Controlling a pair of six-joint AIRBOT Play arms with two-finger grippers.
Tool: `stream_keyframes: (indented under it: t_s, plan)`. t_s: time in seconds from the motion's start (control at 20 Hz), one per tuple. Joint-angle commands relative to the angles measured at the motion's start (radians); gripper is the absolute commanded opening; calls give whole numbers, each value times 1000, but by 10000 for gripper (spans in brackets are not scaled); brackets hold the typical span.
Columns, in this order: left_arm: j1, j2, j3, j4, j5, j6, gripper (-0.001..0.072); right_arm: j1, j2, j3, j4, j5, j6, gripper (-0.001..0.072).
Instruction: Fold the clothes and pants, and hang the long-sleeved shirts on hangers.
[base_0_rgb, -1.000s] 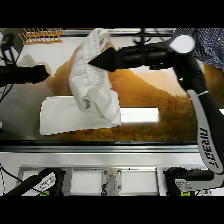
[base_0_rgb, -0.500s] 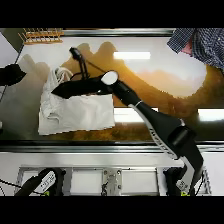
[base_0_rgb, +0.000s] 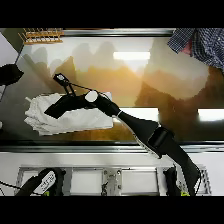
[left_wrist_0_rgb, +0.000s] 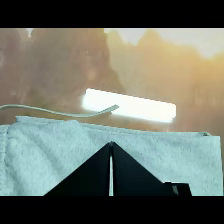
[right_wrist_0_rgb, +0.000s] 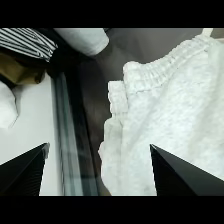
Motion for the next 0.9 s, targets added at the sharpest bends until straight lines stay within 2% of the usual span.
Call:
stream_keyframes:
  t_s: [0.0,0.15,0.25,0.35,0.55,0.7,0.85]
  plan:
    - [1,13,0,1,0,6,9,-112,5,3,-22,322,56,714]
    - [-1,60,-52,1,19,5,9,-241,17,-24,-25,533,68,714]
    - [-1,117,-142,1,58,2,9,-323,43,-69,-29,631,71,714]
    - [-5,174,-251,0,75,2,8,-401,88,-150,-34,667,71,714]
    - [-65,244,-414,1,98,3,8,-570,270,-460,-56,623,33,713]
    - [-153,247,-475,1,119,3,8,-679,453,-756,-177,458,57,714]
    - [-235,238,-497,1,156,3,8,-720,554,-958,-156,320,59,714]
